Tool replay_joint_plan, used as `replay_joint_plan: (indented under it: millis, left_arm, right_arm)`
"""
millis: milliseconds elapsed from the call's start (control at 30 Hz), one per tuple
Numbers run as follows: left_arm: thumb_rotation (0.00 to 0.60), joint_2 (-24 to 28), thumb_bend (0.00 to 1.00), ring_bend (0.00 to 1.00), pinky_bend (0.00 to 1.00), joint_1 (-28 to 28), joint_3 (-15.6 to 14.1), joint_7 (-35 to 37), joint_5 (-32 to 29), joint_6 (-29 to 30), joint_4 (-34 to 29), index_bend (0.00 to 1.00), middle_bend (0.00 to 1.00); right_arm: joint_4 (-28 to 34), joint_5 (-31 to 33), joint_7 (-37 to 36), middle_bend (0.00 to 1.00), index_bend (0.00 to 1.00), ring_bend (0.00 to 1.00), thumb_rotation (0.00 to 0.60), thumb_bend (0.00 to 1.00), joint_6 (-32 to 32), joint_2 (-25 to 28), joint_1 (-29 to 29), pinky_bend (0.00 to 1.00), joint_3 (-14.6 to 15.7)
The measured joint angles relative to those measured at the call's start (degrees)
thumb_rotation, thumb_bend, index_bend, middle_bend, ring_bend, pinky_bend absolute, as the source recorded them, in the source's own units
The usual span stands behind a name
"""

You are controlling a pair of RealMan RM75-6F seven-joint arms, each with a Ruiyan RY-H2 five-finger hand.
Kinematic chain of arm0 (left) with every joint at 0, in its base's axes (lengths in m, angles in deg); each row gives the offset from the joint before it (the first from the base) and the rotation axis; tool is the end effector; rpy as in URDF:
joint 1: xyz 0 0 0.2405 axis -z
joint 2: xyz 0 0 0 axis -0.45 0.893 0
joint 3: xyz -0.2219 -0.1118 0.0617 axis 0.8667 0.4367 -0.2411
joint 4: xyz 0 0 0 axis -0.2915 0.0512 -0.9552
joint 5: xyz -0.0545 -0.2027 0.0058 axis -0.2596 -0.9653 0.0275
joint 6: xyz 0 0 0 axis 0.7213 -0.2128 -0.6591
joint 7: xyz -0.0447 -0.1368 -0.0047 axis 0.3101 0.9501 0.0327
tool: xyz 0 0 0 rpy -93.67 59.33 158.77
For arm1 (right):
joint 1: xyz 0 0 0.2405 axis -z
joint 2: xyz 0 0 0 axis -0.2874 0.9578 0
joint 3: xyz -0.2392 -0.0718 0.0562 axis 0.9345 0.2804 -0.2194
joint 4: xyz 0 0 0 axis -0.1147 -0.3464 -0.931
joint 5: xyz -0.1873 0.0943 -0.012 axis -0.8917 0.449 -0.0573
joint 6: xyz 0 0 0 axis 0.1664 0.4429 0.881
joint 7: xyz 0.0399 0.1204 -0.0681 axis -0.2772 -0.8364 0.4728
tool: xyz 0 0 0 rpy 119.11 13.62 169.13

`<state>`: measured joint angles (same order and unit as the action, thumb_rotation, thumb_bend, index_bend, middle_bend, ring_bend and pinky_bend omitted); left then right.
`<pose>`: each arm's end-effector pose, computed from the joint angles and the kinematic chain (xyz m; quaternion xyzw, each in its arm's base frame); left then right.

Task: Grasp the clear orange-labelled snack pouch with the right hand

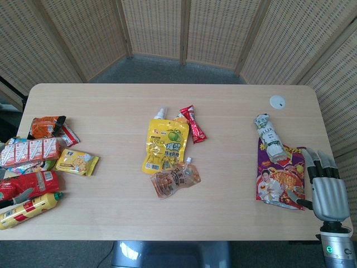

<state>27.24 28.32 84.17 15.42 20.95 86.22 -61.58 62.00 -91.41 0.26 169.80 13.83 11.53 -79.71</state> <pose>-0.2606 0.1655 0.2256 -0.5435 -0.4000 -0.4556 0.5806 -0.2494 -0.1910 0.1632 0.5727 -0.3472 0.4145 0.6162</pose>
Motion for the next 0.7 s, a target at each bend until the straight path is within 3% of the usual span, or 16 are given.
replay_joint_plan:
  millis: [700]
  left_arm:
    - [0.389, -0.30, 0.00, 0.00, 0.00, 0.15, 0.11, -0.86, -0.45, -0.09, -0.12, 0.00, 0.00]
  right_arm:
    - [0.30, -0.25, 0.33, 0.00, 0.00, 0.00, 0.600, 0.00, -2.61, -0.62, -0.68, 0.00, 1.24]
